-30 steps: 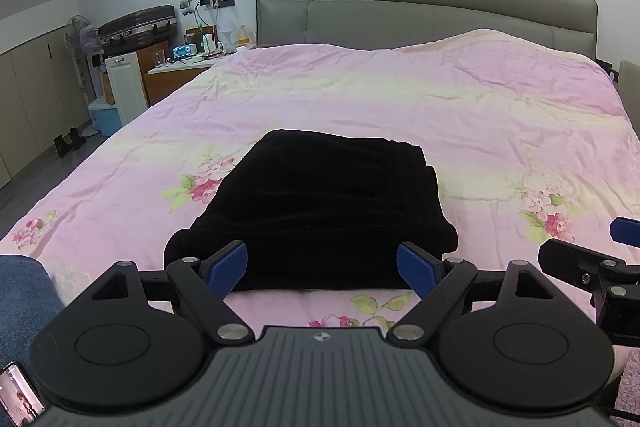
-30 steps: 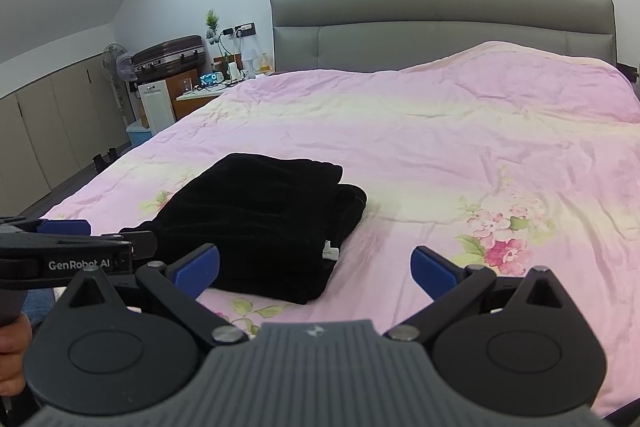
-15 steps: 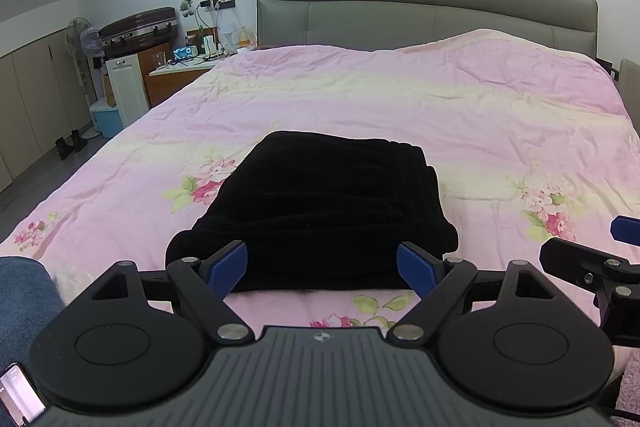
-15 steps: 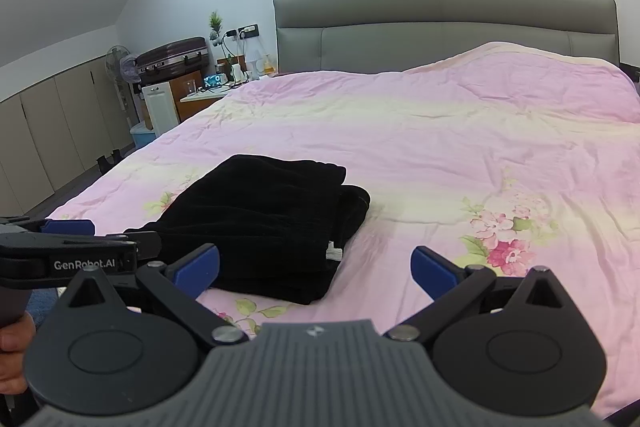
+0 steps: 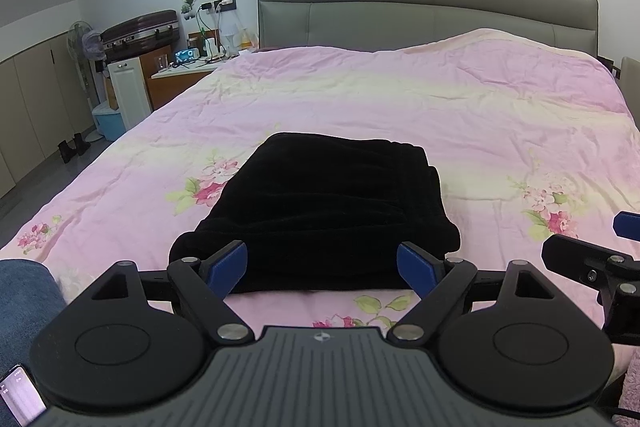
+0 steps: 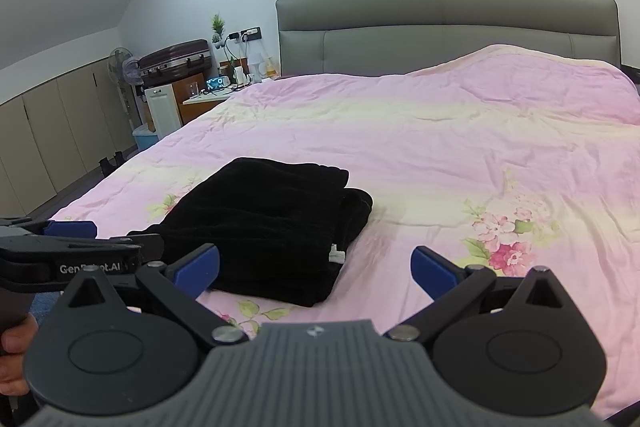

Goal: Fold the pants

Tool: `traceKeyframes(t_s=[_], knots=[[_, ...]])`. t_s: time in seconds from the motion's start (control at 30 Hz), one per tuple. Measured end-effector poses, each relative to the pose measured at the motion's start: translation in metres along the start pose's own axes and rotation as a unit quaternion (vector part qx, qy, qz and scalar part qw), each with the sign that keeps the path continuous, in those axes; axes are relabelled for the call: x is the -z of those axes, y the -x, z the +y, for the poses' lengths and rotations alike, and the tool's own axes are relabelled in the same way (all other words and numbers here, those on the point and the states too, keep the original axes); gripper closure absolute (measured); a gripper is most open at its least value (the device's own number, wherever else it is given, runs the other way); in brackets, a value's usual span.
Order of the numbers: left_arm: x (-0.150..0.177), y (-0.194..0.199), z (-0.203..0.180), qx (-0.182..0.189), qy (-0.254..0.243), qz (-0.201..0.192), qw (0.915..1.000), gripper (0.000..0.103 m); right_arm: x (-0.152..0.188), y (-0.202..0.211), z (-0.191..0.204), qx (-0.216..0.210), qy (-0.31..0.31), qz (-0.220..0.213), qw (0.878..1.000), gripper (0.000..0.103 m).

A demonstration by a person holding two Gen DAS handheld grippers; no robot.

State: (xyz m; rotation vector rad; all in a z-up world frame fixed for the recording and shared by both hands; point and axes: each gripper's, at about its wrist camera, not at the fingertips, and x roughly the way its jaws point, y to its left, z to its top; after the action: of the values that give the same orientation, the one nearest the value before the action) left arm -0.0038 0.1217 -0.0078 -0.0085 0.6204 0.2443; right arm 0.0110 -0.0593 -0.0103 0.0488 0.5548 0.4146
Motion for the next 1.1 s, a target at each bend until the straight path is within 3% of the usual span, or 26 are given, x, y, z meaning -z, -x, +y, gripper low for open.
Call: traceKeyframes(t_s=[1.1], knots=[[-0.0023,0.0044,0.0027,-0.003,-0.009,-0.004,0.9999,0.004,-0.0004,0.0013,0.0016,-0.001,0.000,0.000,1.000,0.005]])
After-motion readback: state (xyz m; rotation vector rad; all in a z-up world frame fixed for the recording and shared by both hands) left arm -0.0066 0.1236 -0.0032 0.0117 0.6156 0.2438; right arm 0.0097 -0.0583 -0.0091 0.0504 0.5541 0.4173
